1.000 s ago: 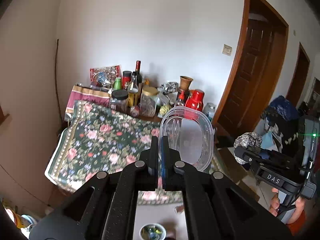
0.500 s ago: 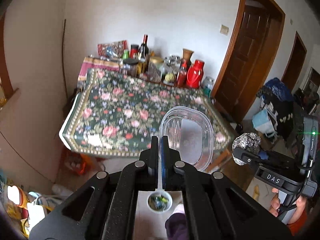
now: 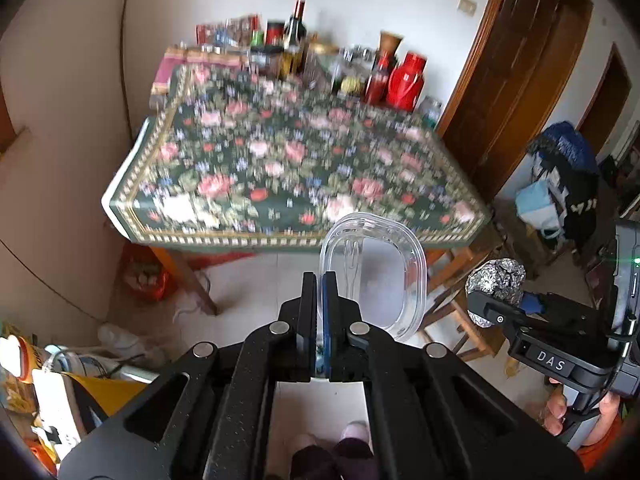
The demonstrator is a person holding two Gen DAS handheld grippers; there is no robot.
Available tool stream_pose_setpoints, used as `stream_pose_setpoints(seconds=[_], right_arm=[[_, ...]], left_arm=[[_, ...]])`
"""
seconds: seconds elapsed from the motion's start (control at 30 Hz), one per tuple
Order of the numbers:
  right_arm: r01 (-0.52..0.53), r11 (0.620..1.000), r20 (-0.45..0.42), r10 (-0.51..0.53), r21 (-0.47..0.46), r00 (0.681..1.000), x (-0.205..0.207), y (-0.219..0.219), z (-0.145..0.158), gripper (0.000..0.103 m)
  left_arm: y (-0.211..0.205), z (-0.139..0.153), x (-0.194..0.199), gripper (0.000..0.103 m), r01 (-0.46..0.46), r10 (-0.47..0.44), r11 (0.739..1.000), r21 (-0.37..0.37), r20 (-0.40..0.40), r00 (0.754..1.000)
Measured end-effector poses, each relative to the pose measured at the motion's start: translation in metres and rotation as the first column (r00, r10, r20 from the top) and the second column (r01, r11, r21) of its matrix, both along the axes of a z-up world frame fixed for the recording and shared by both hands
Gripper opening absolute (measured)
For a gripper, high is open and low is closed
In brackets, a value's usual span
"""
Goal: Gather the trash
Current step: 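Lift and carry the container and the foil ball down toward the bucket, then open the left tool over the bucket while the right tool drops the foil ball in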
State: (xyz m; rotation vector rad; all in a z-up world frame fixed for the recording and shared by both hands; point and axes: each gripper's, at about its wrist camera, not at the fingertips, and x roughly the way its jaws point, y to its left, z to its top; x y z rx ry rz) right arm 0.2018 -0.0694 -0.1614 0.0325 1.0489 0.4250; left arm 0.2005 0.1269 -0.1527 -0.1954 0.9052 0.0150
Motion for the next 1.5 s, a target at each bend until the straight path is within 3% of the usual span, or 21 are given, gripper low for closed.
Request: stream_pose_setpoints(seconds=[0.47,0.73,0.93,1.07,1.13,1.27,1.47,1.5], right_arm=[[-0.075,0.990,-0.151,0.057,-0.115,0.987,0.041,-0.017,-0.152,0.044],[-0.140,0.981,-0.216,0.109,-0.135,0.970,0.056,-0.015,-0.244,0.045],[-0.173,0.980,-0.235,0.146,-0.097,0.961,0.061,-0.003,-0.300,0.050],[-0.154,0.988,-0.341,0.143,-0.006,0.929,0.072,-0.004,-0.335,0.062],[-0.149,0.989,-0.364,0.145,0.015,0.920,0.073,-0.004,-0.343,0.062],[-0.140,0.990,-0.363,0.119,-0.030,0.924,0.068,-0.007,-0.345,0.062],[-0.112,0.992,-0.373,0.084,-0.053,0.924,0.068,-0.026,-0.337,0.062],[-0.110,0.992,-0.372,0.082,-0.056,0.925,0.070,-0.027,-0.337,0.062]], left_arm=[[-0.020,-0.172,0.063,0.001,-0.086,0.076,0.995,-0.046,-0.180,0.981],[-0.022,-0.269,0.069,0.001,-0.113,0.102,0.993,-0.024,-0.270,0.957],[-0.015,-0.331,0.067,0.001,-0.143,0.133,0.990,-0.008,-0.311,0.941],[-0.011,-0.365,0.069,0.001,-0.170,0.153,0.985,-0.018,-0.340,0.928],[-0.012,-0.378,0.070,0.001,-0.172,0.153,0.985,-0.022,-0.352,0.923],[-0.018,-0.396,0.074,0.001,-0.164,0.138,0.986,-0.038,-0.377,0.916],[-0.041,-0.407,0.091,0.001,-0.099,0.032,0.985,-0.139,-0.424,0.905],[-0.044,-0.407,0.094,0.006,-0.089,0.019,0.986,-0.144,-0.429,0.903]])
